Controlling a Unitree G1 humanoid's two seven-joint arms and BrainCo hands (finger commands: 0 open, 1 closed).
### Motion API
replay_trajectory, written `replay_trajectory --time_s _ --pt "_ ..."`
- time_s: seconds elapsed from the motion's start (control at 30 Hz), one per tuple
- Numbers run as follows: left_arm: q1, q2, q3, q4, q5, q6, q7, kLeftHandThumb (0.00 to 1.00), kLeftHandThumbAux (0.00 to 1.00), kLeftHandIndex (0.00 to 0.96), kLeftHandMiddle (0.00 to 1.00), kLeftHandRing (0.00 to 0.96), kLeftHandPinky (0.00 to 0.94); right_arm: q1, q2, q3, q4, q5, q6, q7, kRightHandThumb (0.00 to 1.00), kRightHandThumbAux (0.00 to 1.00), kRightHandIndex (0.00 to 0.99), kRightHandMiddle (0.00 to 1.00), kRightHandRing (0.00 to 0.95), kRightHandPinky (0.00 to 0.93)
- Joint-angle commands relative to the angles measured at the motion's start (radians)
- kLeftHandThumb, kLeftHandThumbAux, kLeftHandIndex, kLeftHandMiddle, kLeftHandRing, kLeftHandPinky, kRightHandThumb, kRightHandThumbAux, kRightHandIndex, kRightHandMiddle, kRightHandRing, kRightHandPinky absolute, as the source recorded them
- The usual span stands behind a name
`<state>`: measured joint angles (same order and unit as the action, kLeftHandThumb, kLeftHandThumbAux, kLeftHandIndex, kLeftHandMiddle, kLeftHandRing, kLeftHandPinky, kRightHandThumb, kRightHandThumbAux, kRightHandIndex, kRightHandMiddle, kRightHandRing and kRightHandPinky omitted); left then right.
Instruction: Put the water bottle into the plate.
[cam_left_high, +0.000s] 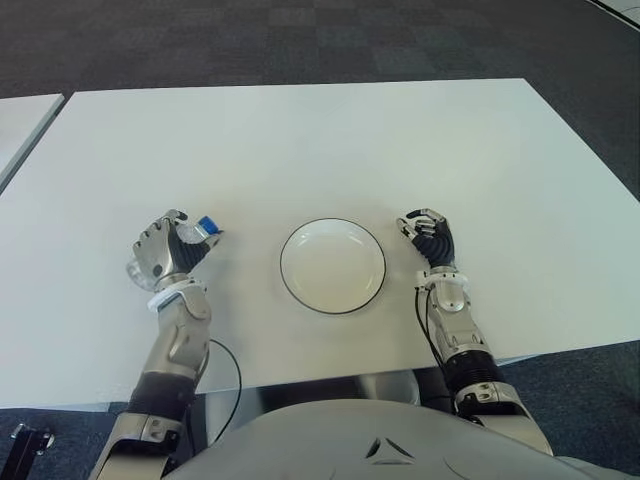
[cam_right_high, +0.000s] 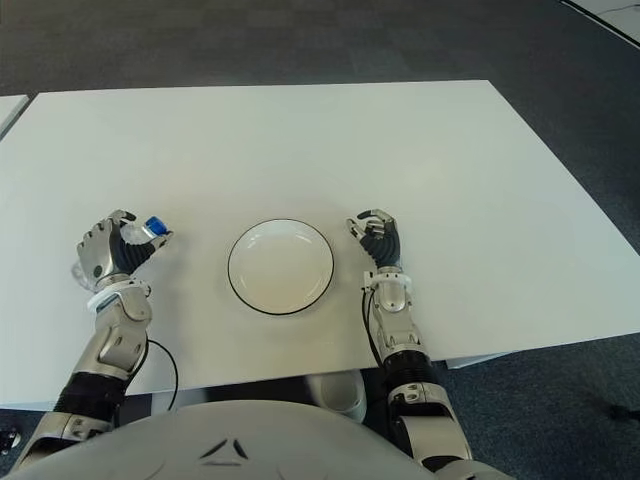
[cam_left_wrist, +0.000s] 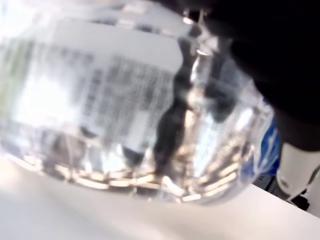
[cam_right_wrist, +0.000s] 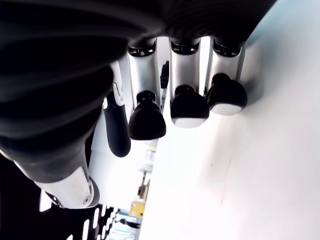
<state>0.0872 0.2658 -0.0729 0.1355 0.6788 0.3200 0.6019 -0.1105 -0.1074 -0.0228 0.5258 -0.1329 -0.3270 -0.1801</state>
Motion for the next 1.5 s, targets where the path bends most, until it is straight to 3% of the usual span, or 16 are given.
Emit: replay_trajectory --time_s 0.03,0.47,0.97,1.5 --pt "0.02 0.004 -0.015 -0.071 0.023 0.021 -0.049 0.949 0.653 0.382 0.5 0.52 0.777 0.013 0.0 0.002 0.027 -0.003 0.008 0.008 0.698 0.733 0.436 0.868 0.863 0.859" --pt "0.05 -0.022 -0.068 -0.337 0.107 0.078 -0.161 0.948 0.654 0.38 0.499 0.521 0.792 0.005 0.004 -0.001 0.047 0.001 -0.01 0.004 0.7 0.731 0.437 0.873 0.873 0.872" --pt "0.008 0.019 -0.103 -0.318 0.138 -0.071 -0.16 0.948 0.654 0.377 0.502 0.527 0.794 -0.008 0.003 -0.002 0.091 0.003 -0.058 0.007 0.7 0.731 0.437 0.865 0.865 0.865" --pt "-0.041 -0.008 -0.239 -0.334 0.252 -0.079 -0.256 0.947 0.654 0.375 0.505 0.533 0.823 -0.006 0.006 -0.004 0.088 0.001 -0.044 -0.001 0.702 0.731 0.438 0.861 0.864 0.864"
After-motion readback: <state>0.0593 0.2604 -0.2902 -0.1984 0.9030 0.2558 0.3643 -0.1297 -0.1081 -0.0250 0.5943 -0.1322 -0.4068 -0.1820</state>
